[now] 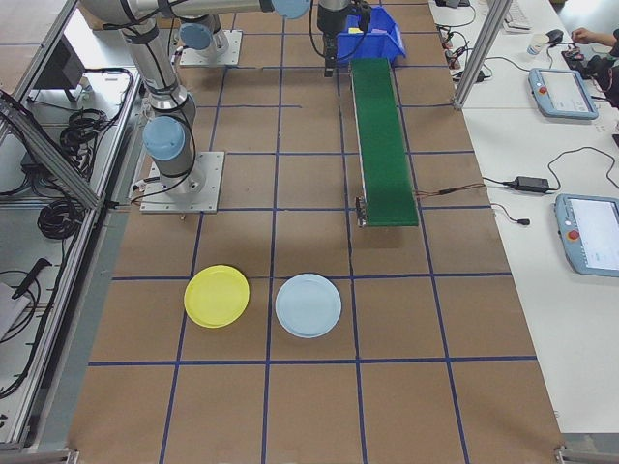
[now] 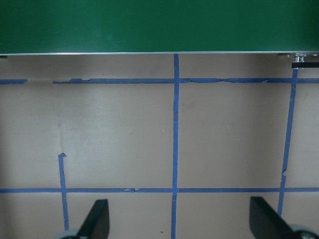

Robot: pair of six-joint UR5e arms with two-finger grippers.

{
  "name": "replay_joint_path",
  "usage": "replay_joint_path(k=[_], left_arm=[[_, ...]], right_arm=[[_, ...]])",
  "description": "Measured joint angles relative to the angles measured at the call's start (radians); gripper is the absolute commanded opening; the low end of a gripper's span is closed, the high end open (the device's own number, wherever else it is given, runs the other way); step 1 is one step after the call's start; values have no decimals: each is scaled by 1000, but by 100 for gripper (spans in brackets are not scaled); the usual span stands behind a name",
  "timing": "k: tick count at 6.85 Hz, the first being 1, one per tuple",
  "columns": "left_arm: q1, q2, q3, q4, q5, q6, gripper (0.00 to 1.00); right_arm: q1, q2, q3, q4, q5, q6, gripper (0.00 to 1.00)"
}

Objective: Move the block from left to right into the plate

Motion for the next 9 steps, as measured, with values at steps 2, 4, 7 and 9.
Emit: replay_joint_path(k=[2, 4, 7, 9], left_arm=[[4, -14, -1, 88, -19, 19, 100], [21, -52, -14, 185, -34, 87, 100], [89, -169, -19, 301, -62, 276, 100], [122, -226, -21, 349, -86, 402, 100]], right_arm=[[1, 2, 2, -1, 2, 7, 100], [2, 3, 3, 0, 2, 8, 100], [5, 3, 5, 1, 2, 9, 100], [6, 3, 4, 2, 2, 9, 100]])
